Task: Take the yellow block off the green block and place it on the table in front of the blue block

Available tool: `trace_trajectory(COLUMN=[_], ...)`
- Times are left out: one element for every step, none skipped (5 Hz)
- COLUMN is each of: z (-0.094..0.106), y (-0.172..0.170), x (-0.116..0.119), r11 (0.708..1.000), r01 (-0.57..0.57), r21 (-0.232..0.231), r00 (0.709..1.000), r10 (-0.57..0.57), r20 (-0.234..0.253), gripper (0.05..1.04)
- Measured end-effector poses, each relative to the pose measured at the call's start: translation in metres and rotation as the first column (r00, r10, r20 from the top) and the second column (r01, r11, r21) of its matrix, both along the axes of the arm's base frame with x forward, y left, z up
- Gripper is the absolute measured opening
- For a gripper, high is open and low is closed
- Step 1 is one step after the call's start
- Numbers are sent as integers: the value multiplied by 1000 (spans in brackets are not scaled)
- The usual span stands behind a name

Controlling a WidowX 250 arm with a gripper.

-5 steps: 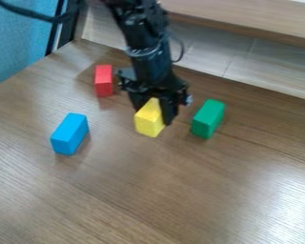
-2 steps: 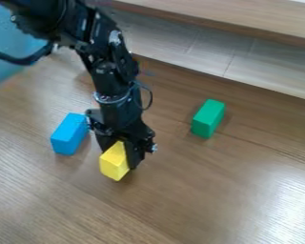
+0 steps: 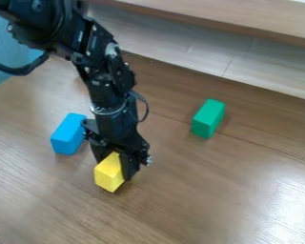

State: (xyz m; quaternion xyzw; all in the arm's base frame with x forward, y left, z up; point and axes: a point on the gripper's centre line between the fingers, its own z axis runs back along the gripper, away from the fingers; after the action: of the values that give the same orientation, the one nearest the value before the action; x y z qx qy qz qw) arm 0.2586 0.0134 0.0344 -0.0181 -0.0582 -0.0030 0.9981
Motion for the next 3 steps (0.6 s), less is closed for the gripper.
trace_trajectory(z=[7, 22, 48], y=[-1, 5, 11], x=[1, 5, 20], r11=[1000, 998, 995], r01=[2, -41, -65], r21=[-2, -39, -73], r00=[1000, 998, 993], r10=[-2, 43, 72], r20=[19, 41, 92], gripper=[971, 1007, 1001])
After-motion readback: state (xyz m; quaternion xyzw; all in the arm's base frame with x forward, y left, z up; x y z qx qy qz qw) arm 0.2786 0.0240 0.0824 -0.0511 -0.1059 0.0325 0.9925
